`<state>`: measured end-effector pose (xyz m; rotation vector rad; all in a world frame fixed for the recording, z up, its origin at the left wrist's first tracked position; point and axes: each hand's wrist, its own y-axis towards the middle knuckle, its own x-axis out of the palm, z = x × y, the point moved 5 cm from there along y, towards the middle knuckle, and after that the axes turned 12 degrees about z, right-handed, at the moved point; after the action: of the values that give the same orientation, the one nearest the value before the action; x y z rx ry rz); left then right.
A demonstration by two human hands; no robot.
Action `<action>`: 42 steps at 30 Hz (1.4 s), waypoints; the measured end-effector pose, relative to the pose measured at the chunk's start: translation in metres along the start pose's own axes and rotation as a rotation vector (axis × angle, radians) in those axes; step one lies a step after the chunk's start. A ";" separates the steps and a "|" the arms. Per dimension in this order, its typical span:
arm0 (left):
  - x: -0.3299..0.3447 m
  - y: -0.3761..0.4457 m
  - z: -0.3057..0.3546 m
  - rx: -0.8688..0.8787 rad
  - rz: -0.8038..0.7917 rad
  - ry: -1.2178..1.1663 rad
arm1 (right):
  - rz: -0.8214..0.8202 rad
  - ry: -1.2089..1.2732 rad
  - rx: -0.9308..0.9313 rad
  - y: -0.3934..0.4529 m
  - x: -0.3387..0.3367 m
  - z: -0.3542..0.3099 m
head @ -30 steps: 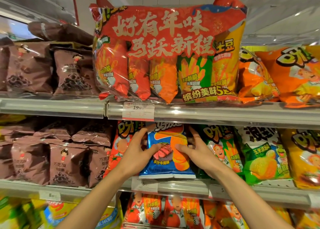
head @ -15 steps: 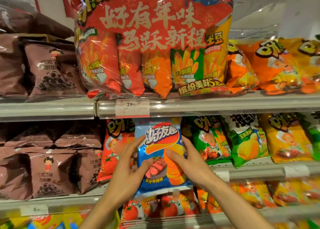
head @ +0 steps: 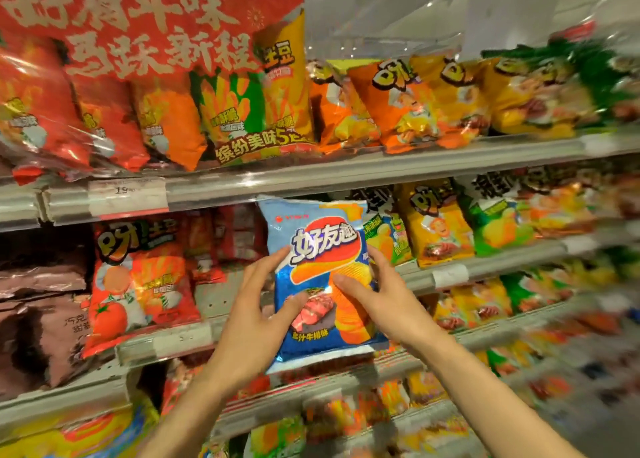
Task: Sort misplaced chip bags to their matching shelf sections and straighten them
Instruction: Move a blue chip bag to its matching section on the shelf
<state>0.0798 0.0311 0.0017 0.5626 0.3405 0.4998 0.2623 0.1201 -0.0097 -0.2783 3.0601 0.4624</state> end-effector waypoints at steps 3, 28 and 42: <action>0.053 -0.010 0.024 0.020 -0.022 -0.023 | 0.038 -0.027 -0.003 -0.005 -0.059 0.002; 0.582 -0.020 0.138 0.109 -0.339 -0.145 | 0.379 -0.112 0.073 0.049 -0.583 0.065; 0.812 0.062 0.127 0.125 -0.292 -0.088 | 0.342 -0.203 0.123 0.198 -0.775 0.112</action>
<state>0.7847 0.4576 0.0011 0.6413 0.3641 0.1721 0.9890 0.4722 -0.0126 0.2832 2.9207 0.2890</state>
